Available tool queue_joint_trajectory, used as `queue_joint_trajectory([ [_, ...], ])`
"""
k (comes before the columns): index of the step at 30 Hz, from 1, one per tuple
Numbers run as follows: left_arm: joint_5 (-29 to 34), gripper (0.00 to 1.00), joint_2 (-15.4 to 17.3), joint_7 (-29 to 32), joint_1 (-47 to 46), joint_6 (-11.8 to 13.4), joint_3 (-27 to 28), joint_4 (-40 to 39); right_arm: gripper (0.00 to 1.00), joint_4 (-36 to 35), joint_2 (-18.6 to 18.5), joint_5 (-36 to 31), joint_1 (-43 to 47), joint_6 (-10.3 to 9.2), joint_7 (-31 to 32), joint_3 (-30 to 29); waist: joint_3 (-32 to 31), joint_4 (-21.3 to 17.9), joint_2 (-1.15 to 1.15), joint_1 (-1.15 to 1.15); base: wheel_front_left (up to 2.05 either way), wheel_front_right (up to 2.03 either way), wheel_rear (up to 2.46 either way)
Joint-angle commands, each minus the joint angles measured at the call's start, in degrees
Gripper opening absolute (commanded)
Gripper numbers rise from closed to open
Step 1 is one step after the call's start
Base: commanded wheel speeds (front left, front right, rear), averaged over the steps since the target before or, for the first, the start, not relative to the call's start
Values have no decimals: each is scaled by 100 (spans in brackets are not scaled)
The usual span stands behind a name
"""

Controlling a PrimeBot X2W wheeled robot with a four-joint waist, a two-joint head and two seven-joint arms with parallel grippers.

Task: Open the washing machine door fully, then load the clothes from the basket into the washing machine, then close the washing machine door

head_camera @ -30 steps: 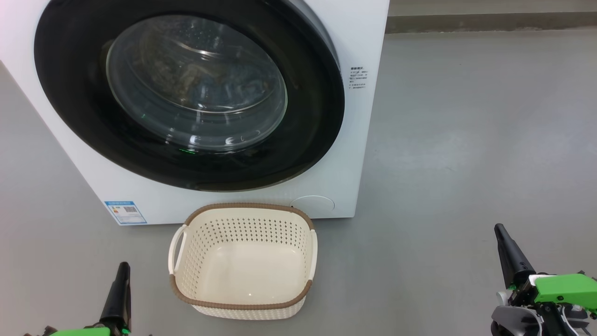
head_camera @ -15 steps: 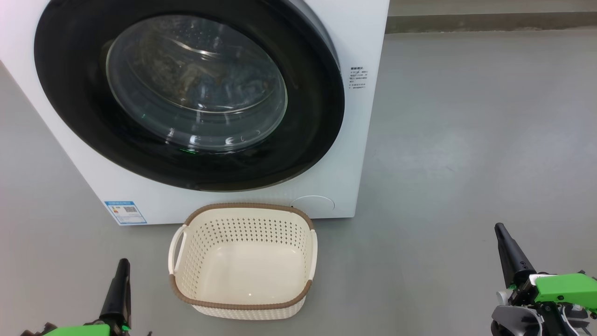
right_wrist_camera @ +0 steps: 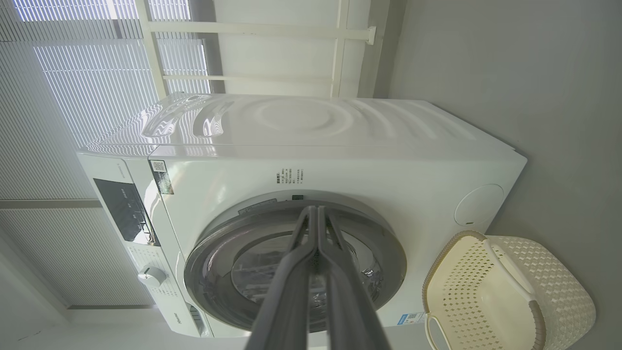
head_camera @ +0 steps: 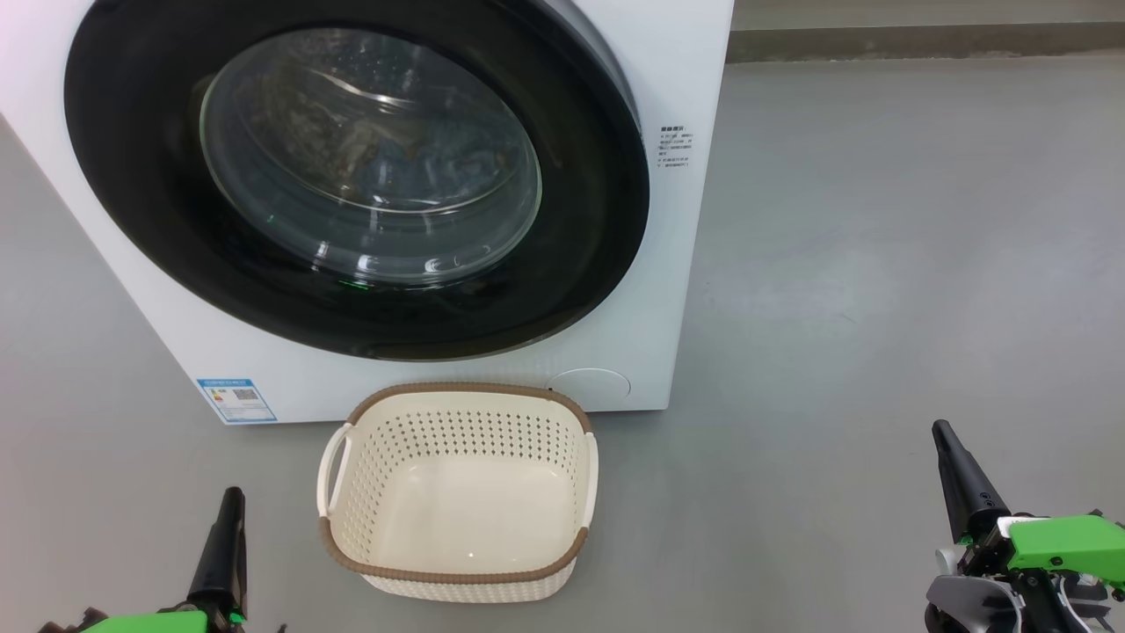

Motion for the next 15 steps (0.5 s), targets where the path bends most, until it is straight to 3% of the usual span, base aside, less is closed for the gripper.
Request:
queue_joint_trajectory([
  [1, -44, 0, 52, 42, -207, 3, 153, -176, 0, -158, -50, 24, -224, 11, 41, 109, 0, 0, 0, 0, 0, 0, 0],
  [15, -44, 0, 52, 42, -207, 3, 153, -176, 0, -156, -37, 8, -226, 11, 55, 91, 0, 0, 0, 0, 0, 0, 0],
])
